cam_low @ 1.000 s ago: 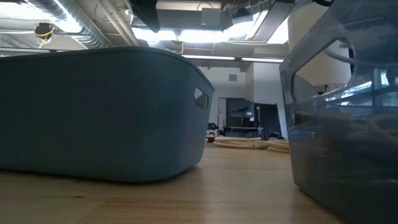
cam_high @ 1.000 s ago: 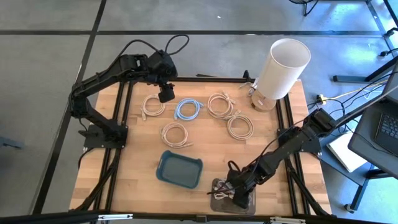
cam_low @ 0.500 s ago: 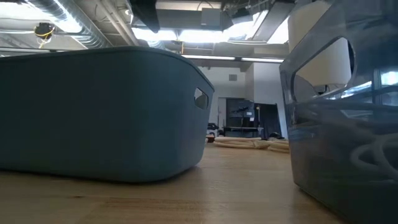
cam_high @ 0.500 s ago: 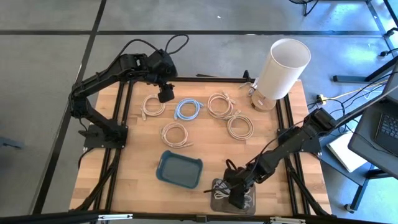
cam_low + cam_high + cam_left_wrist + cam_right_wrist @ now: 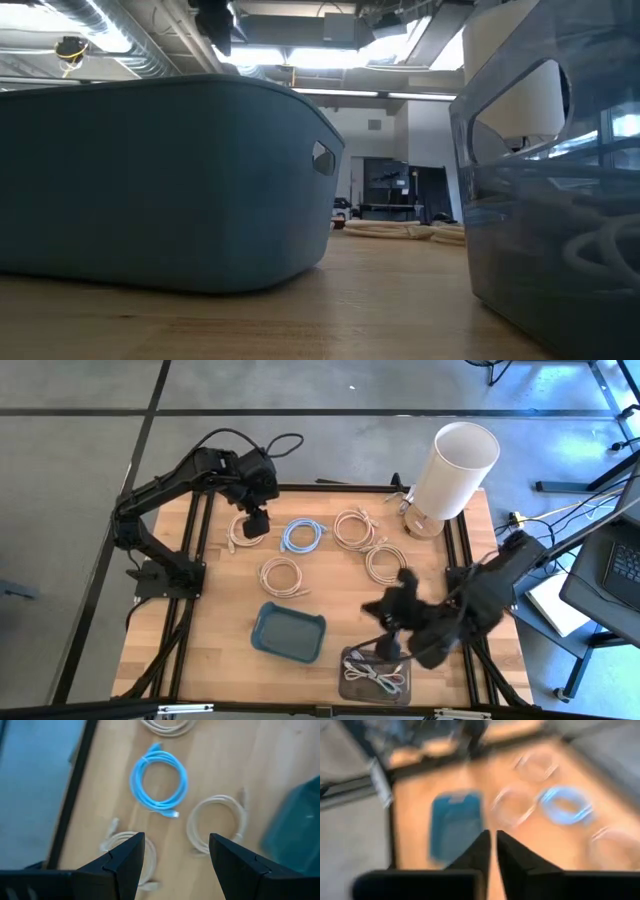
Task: Pick & Place USB Port
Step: Adjust the blue bin
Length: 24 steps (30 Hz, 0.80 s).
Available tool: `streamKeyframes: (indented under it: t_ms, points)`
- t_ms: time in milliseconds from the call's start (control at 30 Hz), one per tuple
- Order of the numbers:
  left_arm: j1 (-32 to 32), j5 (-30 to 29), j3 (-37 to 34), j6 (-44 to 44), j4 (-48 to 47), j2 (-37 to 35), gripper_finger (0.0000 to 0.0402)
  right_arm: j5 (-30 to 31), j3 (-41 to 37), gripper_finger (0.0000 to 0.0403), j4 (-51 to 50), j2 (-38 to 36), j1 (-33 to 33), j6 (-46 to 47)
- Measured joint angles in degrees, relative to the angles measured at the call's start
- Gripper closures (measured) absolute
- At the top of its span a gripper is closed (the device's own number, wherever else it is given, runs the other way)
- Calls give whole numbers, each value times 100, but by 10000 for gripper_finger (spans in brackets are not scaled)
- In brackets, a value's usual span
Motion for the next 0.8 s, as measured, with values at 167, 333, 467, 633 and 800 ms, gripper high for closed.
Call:
streamKeyframes:
  t_ms: [167,333,467,633,800]
  points:
    - [-350,148,-67,-267,14,236,185,1575,668,395,-915,1,86,-243]
    - [-920,270,-1373,-306,568,283,185,2303,964,398,-2203,5,75,309]
    - [-1293,437,-2872,-382,1342,274,185,2480,887,400,-2433,-139,73,381]
    - [-1433,855,-4197,-904,3150,155,199,2483,874,401,-2489,-449,19,-2]
    - [-1476,832,-4740,-1166,5095,-33,228,2457,873,401,-2489,-875,-82,-444]
